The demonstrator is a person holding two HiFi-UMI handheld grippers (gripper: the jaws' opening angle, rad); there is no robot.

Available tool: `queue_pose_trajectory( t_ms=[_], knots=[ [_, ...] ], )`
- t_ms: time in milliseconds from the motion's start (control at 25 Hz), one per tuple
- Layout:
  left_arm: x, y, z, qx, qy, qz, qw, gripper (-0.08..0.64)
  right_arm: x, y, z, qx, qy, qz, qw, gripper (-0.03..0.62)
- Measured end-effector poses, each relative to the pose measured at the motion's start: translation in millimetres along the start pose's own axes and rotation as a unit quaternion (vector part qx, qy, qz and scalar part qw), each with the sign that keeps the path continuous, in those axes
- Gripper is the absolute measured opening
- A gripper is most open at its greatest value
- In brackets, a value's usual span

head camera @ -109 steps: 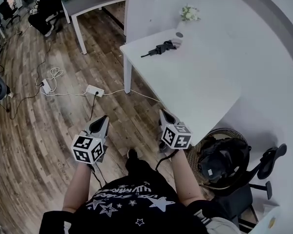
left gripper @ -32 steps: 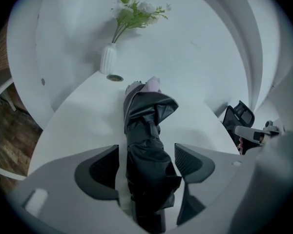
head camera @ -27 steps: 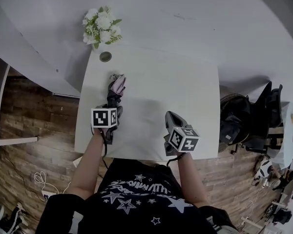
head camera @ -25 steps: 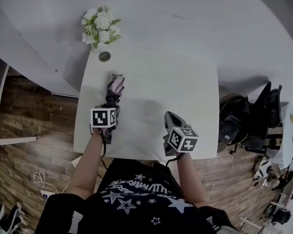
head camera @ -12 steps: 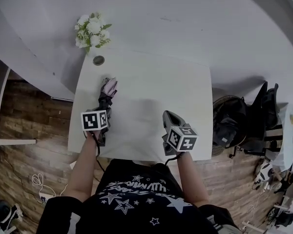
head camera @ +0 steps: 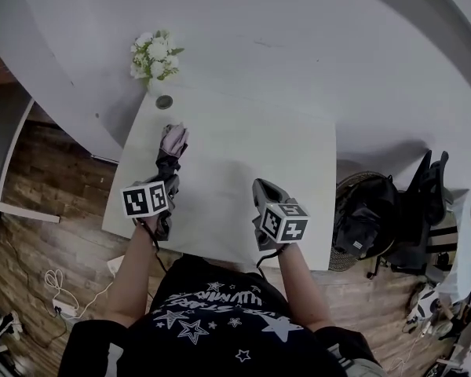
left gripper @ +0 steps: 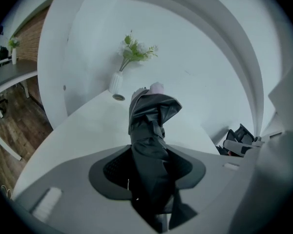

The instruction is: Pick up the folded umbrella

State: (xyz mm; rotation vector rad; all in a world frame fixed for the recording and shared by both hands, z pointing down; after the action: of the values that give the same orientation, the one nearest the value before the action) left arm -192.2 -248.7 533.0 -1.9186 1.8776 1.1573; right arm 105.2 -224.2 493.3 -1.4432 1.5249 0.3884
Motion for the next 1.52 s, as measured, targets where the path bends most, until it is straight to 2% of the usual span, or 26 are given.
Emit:
queue_pose_trajectory(
  t_ms=[320,440,560,680,920,1160,1520],
  knots=[
    [-11.5,-38.5,45.1,0.015,-0.065,0.019,0.9976,0.199,9.0,0.4,19.3,0.085,-0.006,0.016,0.996,0.017],
    [-23.6,-50.6,60.1,0.027,-0.085,0.028,0.9956,0.199,4.4,2.5,26.1,0.109,0.007,0.032,0.994,0.017],
    [-38.7,-58.0,74.1,0.056,-0.098,0.026,0.9932,0.199,-3.8,3.0,36.2,0.134,0.019,0.051,0.990,0.017],
    [-56.8,-72.6,85.6,0.064,-0.109,0.036,0.9913,0.199,-11.3,1.3,50.2,0.155,0.024,0.065,0.986,0.017],
    [-92.0,-99.2,108.5,0.085,-0.140,0.051,0.9852,0.199,-24.5,-10.8,78.4,0.181,0.020,0.070,0.981,0.017],
    [-129.0,-122.2,121.7,0.091,-0.150,0.073,0.9818,0.199,-39.8,-23.0,109.7,0.190,0.023,0.080,0.978,0.017],
    [-166.9,-149.7,147.2,0.111,-0.151,0.065,0.9801,0.199,-65.8,-27.3,140.3,0.209,0.040,0.097,0.972,0.016]
  ],
)
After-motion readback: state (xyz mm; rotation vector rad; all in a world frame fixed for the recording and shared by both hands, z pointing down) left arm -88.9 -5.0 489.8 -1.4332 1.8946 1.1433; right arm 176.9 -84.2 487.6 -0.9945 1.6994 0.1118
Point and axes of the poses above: the fingertips, and each gripper's own axes: z backward along the fingers, y to its left, x out of its top, the point moved 6 cm from there along z, backward along the fingers, and after that the axes turned 4 degrees about -z, right-handed, at the moved point
